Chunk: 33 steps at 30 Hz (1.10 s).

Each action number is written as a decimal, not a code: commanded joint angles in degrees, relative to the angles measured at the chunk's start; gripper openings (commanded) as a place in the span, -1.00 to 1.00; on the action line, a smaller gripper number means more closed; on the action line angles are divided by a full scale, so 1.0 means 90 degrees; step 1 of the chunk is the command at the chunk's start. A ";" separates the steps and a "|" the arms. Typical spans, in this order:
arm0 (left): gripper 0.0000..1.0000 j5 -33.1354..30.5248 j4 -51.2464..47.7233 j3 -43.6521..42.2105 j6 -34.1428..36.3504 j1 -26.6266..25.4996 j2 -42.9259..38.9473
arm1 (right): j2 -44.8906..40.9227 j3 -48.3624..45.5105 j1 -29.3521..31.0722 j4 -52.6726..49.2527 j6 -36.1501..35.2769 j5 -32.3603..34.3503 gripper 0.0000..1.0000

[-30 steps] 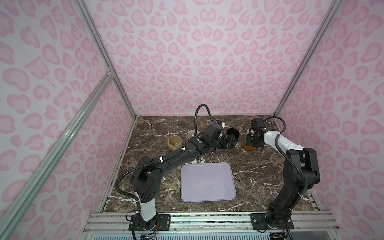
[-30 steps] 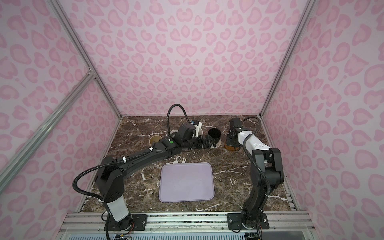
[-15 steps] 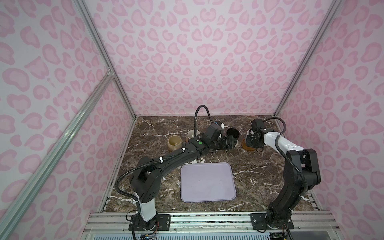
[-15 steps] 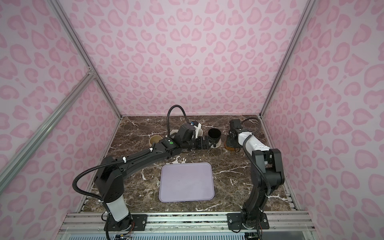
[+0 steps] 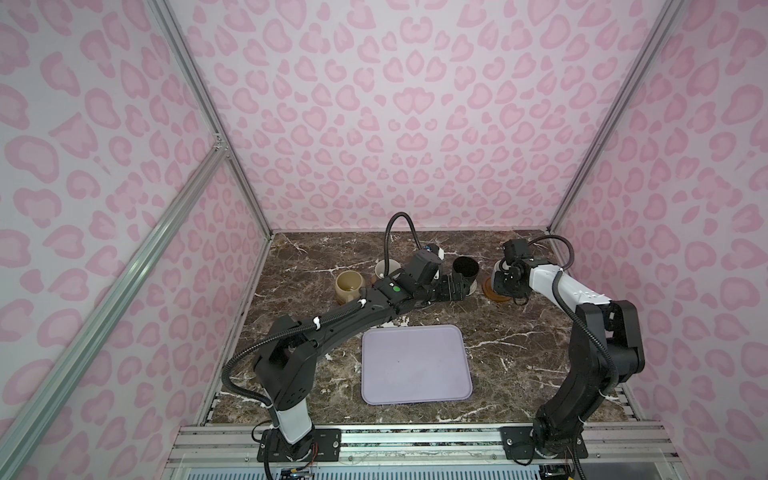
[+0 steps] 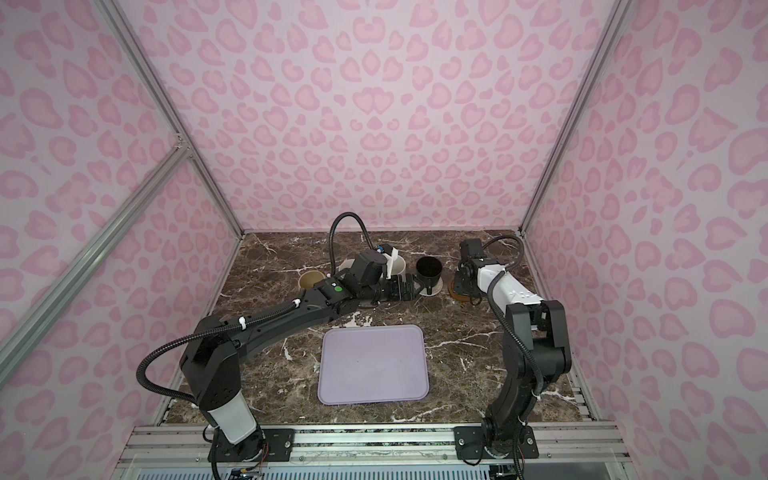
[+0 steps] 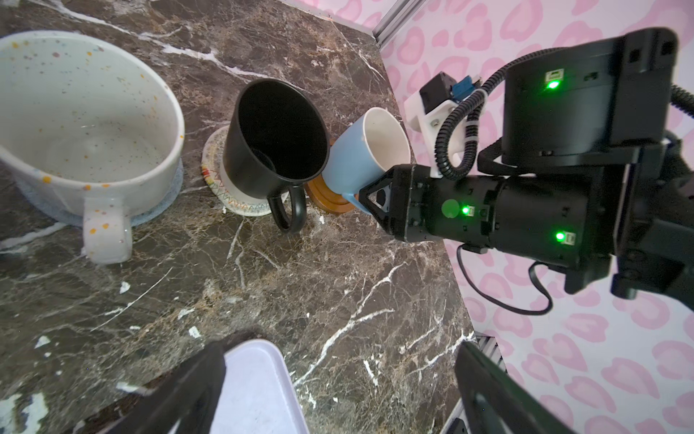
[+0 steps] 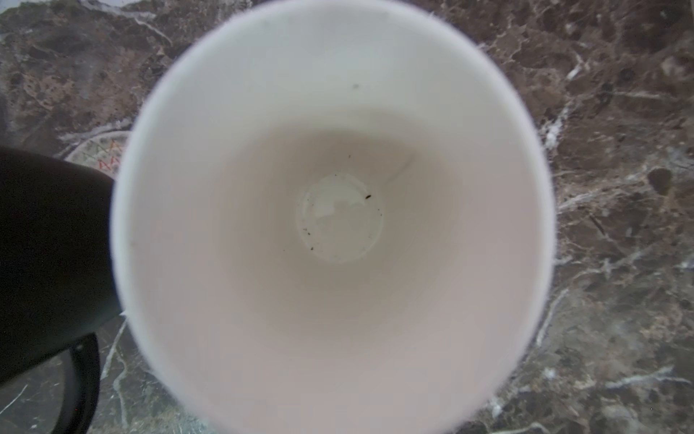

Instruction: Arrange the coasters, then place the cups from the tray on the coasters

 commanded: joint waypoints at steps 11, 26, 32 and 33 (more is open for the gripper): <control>0.96 -0.1289 0.0961 -0.2018 0.0544 0.0194 -0.2152 | -0.1900 -0.1013 0.0199 0.0401 0.0277 0.0561 0.97; 0.97 -0.6562 0.2725 -0.5722 0.2968 0.1235 -0.5236 | -0.4454 -0.4682 0.0209 0.4593 -0.0974 0.0970 0.86; 0.94 -0.6711 0.2926 -0.6256 0.3070 0.2035 -0.5199 | -0.4986 -0.5621 0.0204 0.5980 -0.1790 0.0949 0.89; 0.94 -0.6675 0.2992 -0.6291 0.3195 0.2140 -0.5190 | -0.4917 -0.5678 0.0194 0.6164 -0.1835 0.1054 0.90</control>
